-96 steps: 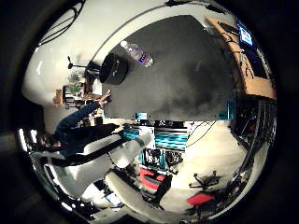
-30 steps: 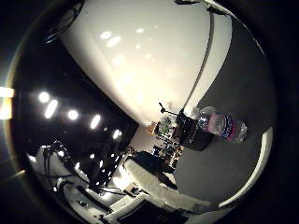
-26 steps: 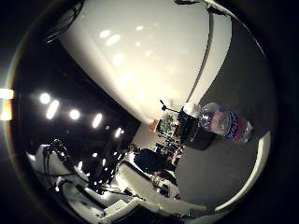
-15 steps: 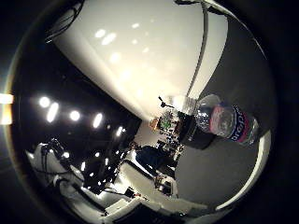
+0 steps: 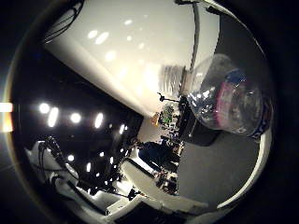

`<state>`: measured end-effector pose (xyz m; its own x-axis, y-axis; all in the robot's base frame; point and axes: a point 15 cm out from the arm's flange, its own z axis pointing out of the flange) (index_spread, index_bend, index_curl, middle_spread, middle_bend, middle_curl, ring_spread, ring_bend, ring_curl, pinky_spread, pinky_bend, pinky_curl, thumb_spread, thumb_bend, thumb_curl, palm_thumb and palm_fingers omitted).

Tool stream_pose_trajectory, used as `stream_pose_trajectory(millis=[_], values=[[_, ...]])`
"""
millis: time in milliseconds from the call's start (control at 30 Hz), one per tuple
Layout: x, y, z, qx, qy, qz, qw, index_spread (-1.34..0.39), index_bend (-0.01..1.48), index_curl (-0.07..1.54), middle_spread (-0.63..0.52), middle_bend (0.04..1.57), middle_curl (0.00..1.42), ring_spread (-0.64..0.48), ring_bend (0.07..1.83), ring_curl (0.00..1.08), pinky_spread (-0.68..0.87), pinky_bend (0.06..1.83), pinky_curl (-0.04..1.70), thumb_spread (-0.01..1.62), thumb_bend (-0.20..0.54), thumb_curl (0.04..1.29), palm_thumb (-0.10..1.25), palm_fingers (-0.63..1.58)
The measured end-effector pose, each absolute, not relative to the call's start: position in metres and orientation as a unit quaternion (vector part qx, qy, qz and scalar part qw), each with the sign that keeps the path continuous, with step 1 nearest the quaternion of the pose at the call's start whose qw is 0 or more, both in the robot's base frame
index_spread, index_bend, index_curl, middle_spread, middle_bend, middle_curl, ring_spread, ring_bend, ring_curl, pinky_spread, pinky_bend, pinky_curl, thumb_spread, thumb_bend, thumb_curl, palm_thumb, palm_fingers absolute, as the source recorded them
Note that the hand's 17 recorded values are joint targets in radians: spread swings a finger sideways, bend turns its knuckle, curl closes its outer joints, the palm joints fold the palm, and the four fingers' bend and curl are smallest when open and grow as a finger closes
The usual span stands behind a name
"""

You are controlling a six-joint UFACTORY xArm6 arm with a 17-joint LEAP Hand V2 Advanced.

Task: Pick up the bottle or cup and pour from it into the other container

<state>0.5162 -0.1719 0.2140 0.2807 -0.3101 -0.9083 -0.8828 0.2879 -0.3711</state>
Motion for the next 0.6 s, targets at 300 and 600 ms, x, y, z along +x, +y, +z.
stream_pose_trajectory(millis=[300,600], values=[[0.527,-0.143,0.221,-0.559,0.531,0.255,0.584,-0.17,0.17,0.29,-0.01,0.4,0.38,0.03,0.72,0.26,0.35,0.83,-0.02,1.02,-0.008,0.31,0.52,0.46],[0.521,-0.137,0.221,-0.552,0.535,0.265,0.583,-0.26,0.27,0.41,-0.14,0.69,0.54,-0.14,1.02,0.38,-0.27,1.14,0.04,1.0,-0.015,0.42,0.81,1.14]])
